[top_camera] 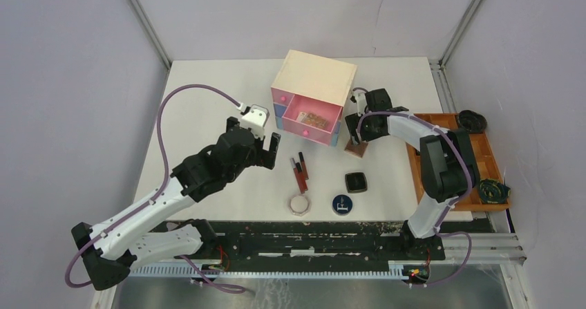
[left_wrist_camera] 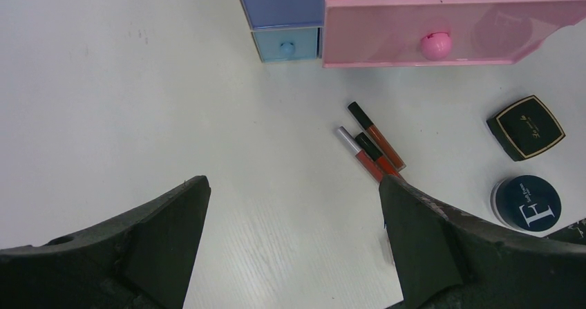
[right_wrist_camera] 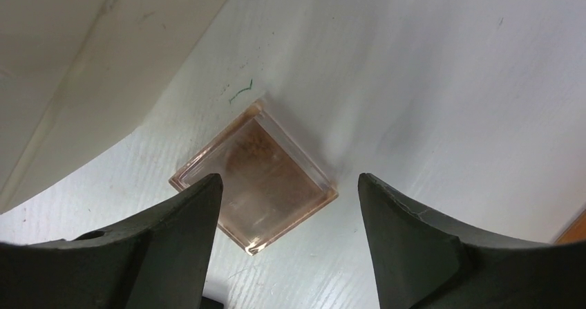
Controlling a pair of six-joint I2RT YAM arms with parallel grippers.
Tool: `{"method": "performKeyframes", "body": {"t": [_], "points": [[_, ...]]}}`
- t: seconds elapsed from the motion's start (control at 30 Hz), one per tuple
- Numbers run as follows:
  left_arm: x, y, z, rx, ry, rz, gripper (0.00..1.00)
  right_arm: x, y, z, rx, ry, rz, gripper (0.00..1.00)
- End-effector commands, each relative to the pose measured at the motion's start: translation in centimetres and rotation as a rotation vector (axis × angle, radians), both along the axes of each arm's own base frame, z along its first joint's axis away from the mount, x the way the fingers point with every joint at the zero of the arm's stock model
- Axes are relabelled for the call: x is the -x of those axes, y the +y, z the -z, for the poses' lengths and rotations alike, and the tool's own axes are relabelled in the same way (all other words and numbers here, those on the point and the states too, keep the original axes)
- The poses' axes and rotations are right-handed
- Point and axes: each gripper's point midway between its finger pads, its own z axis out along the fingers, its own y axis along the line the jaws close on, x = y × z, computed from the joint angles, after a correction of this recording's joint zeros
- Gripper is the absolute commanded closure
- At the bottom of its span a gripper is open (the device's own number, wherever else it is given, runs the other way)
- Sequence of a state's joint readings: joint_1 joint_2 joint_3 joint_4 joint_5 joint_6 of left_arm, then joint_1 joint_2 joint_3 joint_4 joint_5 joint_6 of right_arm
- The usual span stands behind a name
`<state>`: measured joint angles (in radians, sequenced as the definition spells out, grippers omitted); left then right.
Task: Organize the makeup
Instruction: Pick up the makeup from the center of the board.
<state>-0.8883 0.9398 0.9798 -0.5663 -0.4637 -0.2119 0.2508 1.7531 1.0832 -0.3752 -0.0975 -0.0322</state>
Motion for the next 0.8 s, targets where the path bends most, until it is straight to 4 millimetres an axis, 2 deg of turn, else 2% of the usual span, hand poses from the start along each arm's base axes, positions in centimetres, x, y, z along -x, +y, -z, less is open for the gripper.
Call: {"method": "performKeyframes", "body": {"t": [0.0, 0.27, 0.43, 0.53, 0.77], "points": [[-0.6, -0.4, -1.2, 0.048, -0.027, -0.017, 0.01, -1.9, 0.9, -1.3, 0.022, -0.035, -0.078, 0.21], [-1.0, -0.8, -1.0, 0.040, -0.021, -0.013, 0.01, -2.2, 1.2, -0.7, 0.017, -0.028, -0.094, 0.21], [-1.1, -1.1, -0.6, 0.034, -0.010, -0.009, 0.01, -2.0, 1.0, 0.4, 0.027, 0.026, -0.098, 0.20], [-1.1, -1.1, -0.4, 0.033, -0.006, -0.008, 0.01, -1.4, 1.4, 1.1, 0.007, 0.069, -0.105, 0.20], [-1.2, -1.4, -0.3, 0.030, -0.003, 0.003, 0.01, 1.2, 1.6, 1.6, -0.035, 0.140, -0.091, 0.21]]}}
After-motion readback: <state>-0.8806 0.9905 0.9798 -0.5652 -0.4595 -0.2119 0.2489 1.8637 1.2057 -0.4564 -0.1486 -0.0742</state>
